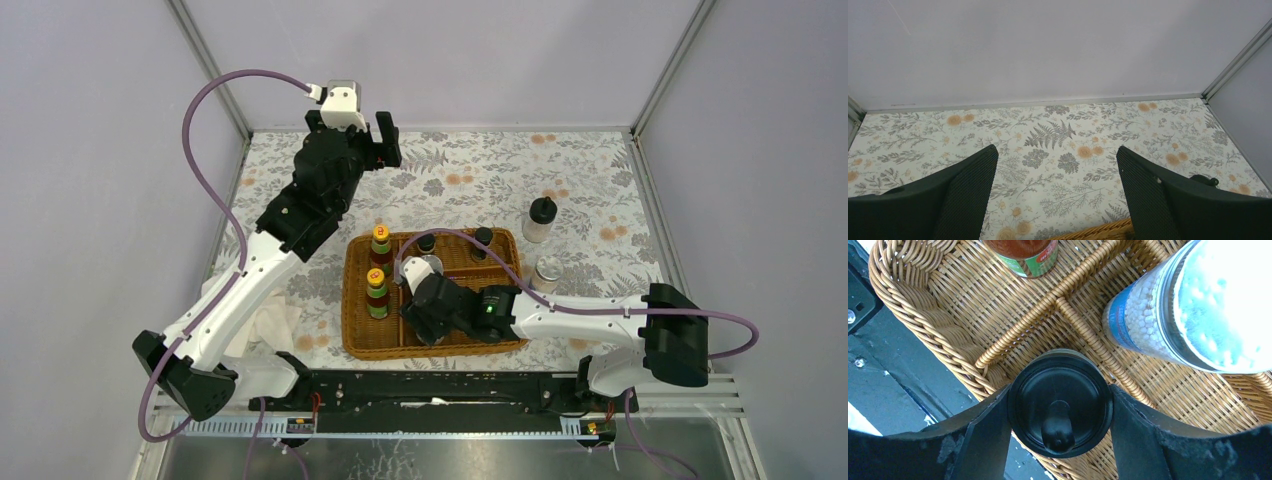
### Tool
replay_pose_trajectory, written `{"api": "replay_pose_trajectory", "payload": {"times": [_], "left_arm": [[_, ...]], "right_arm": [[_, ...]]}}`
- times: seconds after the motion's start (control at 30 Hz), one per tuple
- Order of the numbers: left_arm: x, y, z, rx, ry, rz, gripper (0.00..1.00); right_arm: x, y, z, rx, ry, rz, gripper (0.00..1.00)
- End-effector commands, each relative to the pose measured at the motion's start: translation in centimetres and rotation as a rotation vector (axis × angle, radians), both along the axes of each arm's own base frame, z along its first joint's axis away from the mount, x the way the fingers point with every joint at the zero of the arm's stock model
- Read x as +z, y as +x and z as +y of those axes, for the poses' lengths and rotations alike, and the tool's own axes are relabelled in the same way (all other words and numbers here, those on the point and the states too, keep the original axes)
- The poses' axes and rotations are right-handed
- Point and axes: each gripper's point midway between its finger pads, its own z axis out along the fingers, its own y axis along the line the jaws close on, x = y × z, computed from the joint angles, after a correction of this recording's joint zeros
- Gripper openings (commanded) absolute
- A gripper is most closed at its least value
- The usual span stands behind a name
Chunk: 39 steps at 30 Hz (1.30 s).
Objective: Organize the condiment bottles
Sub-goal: Place the bottle in the storage box.
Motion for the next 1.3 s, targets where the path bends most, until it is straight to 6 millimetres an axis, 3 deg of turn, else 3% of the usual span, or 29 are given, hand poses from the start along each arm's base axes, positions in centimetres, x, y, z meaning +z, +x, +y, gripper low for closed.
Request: {"api": "replay_pose_trajectory", "payload": {"times": [0.0, 0.07, 0.3, 0.47, 0.77, 1.27], "left_arm": [[0.41, -0.16, 0.52, 0.005, -0.002, -0.015, 0.93], [0.54, -0.19, 0.53, 0.005, -0.005, -0.016, 0.93], [0.48, -0.1, 0.52, 0.008, -0.004, -0.013, 0.93], [0.51, -0.04, 0.51, 0.01, -0.004, -0.012, 0.93], [0.5, 0.04, 0.48, 0.011, -0.004, -0.012, 0.94], [0.34, 0.04, 0.51, 0.012, -0.003, -0.009, 0.94]], "right_arm": [[0.56, 0.36, 0.93, -0.01, 0.054, -0.003, 0.0], [0.56, 0.35, 0.87, -0.011, 0.056, -0.003, 0.03], [0.2, 0.29, 0.79, -0.008, 0.044, 0.002, 0.45], [0.2, 0.25, 0.8, -0.001, 0.038, 0.001, 0.61], [0.53, 0.36, 0.86, 0.004, 0.037, -0.008, 0.72], [1.07, 0.55, 1.0, 0.017, 0.032, -0.022, 0.78]]}}
